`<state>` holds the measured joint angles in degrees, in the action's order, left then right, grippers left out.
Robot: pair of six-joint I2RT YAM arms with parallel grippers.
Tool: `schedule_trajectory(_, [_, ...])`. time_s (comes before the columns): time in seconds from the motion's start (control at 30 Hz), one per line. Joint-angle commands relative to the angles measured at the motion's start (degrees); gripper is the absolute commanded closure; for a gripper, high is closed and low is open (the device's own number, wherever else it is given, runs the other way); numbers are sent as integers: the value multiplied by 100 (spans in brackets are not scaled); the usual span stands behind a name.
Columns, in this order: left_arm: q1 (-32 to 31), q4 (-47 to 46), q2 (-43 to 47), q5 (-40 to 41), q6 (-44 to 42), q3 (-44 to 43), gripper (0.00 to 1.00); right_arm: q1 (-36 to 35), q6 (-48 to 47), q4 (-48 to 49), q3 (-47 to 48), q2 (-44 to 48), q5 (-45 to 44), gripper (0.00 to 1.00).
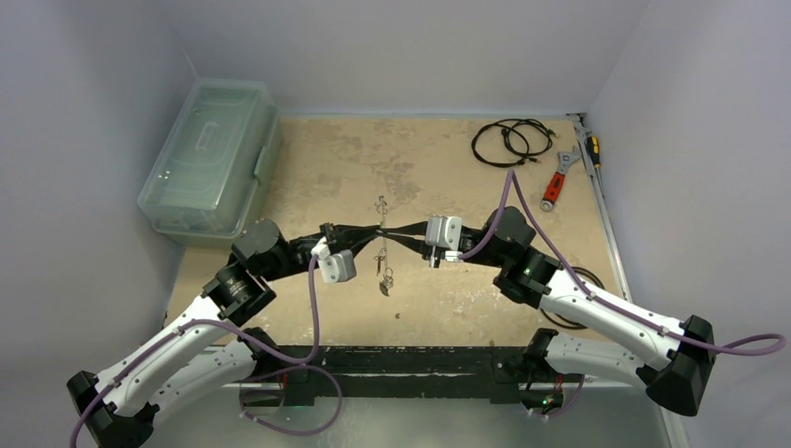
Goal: Put the keys on the keyring
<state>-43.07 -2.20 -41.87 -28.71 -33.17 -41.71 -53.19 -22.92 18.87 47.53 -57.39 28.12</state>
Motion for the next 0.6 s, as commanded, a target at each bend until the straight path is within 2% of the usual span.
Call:
schedule_trajectory(0.0, [60, -201, 54, 20, -29, -48, 100, -31, 139, 351, 6, 43, 265, 100])
schedule_trajectory(0.13, [72, -124, -4, 162, 18, -105, 100, -34, 137, 109, 31, 90, 65, 99])
schedule_trajectory(0.2, [80, 10, -81, 247, 3, -193, 100, -29, 65, -72, 37, 131, -117, 85])
schedule_trajectory(0.37, [127, 185, -239, 338, -2, -323, 100, -34, -212, -542, 137, 210, -556, 61])
schedule_trajectory(0.57, [150, 211, -296, 390, -22, -350, 100, -34, -535, -1197, 474, -17, -1130, 60])
